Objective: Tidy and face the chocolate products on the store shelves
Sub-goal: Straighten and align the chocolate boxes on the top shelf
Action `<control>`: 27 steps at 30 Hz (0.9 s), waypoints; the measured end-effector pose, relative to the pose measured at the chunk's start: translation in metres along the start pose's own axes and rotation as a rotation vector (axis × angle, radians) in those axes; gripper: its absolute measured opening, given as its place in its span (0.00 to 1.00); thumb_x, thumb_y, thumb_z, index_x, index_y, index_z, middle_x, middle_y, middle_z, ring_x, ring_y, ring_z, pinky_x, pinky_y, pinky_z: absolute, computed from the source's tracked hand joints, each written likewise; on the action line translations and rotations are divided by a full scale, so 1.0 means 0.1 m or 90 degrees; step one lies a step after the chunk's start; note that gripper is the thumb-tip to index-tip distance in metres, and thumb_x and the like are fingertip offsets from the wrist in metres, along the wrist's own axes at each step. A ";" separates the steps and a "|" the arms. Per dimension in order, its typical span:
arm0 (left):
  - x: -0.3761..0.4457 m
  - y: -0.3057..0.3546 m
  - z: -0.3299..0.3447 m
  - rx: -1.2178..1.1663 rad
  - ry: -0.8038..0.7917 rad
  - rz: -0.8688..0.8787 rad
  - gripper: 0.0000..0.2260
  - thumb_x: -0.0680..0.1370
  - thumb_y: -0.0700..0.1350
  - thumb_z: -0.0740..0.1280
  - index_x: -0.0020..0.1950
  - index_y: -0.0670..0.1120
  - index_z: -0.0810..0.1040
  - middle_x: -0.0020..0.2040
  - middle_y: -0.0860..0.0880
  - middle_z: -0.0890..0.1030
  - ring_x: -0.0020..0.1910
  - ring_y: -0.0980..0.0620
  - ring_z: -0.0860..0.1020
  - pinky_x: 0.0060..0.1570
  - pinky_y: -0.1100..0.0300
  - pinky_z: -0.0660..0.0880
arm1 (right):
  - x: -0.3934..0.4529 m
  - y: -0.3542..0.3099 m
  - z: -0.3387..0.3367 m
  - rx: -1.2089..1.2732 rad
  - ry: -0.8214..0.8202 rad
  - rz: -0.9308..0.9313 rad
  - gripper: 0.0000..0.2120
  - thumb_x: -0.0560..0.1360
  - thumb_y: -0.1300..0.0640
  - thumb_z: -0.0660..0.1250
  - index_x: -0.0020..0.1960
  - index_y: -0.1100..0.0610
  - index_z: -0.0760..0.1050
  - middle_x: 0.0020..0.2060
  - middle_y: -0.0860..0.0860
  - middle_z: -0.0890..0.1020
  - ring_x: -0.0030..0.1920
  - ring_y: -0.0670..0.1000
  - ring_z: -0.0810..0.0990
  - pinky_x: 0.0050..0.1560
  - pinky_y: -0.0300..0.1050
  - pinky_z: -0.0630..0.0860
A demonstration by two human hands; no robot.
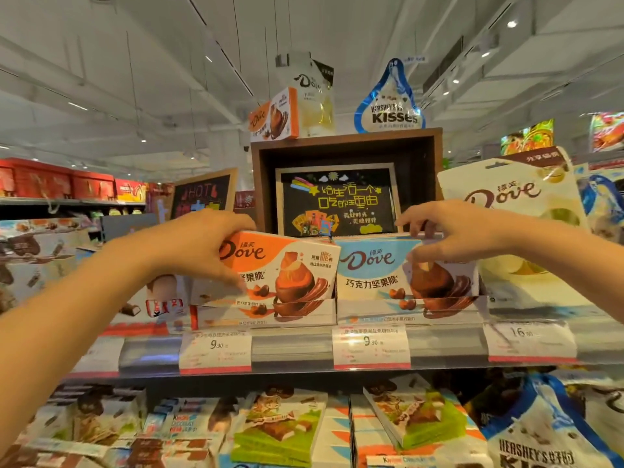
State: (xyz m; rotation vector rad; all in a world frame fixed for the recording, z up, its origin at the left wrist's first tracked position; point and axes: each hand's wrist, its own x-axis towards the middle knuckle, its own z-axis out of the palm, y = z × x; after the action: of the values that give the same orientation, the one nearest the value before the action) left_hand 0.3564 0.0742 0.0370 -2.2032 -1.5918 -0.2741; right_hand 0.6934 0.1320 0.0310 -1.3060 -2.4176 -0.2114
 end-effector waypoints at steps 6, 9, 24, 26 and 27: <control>0.08 0.03 -0.04 0.045 0.006 0.027 0.18 0.67 0.61 0.72 0.48 0.52 0.72 0.40 0.55 0.77 0.36 0.59 0.73 0.34 0.64 0.67 | 0.11 -0.15 0.13 0.106 -0.054 -0.028 0.13 0.76 0.55 0.65 0.59 0.49 0.70 0.54 0.48 0.75 0.56 0.49 0.75 0.44 0.41 0.81; 0.05 -0.06 -0.08 -0.103 -0.011 0.032 0.15 0.68 0.57 0.72 0.45 0.52 0.71 0.40 0.53 0.78 0.36 0.57 0.75 0.36 0.61 0.72 | 0.13 -0.10 0.13 0.178 -0.073 -0.050 0.11 0.76 0.59 0.65 0.56 0.49 0.70 0.52 0.46 0.76 0.55 0.48 0.77 0.45 0.40 0.81; 0.18 0.06 0.33 0.027 0.000 0.093 0.35 0.69 0.70 0.61 0.71 0.57 0.58 0.63 0.55 0.66 0.61 0.56 0.67 0.60 0.58 0.68 | 0.63 -0.08 0.09 0.098 -0.059 0.026 0.10 0.78 0.60 0.61 0.56 0.59 0.78 0.48 0.49 0.78 0.49 0.47 0.76 0.40 0.31 0.70; 0.18 0.08 0.32 -0.021 -0.036 0.088 0.28 0.73 0.66 0.61 0.68 0.56 0.61 0.61 0.56 0.71 0.56 0.57 0.71 0.55 0.59 0.73 | 0.68 -0.07 0.10 0.084 -0.095 0.039 0.10 0.78 0.58 0.62 0.55 0.59 0.79 0.45 0.47 0.79 0.47 0.46 0.77 0.40 0.32 0.72; 0.18 0.08 0.32 -0.039 -0.039 0.093 0.25 0.74 0.64 0.62 0.67 0.56 0.63 0.60 0.56 0.73 0.54 0.58 0.72 0.53 0.59 0.74 | 0.70 -0.06 0.10 0.085 -0.099 0.044 0.11 0.78 0.57 0.62 0.55 0.59 0.80 0.45 0.47 0.80 0.48 0.47 0.78 0.42 0.34 0.73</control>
State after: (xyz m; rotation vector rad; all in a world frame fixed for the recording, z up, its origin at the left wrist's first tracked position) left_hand 0.3674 0.1017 0.0141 -2.3827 -1.4626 -0.2167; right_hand 0.6510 0.1856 0.0503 -1.3883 -2.4605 0.0713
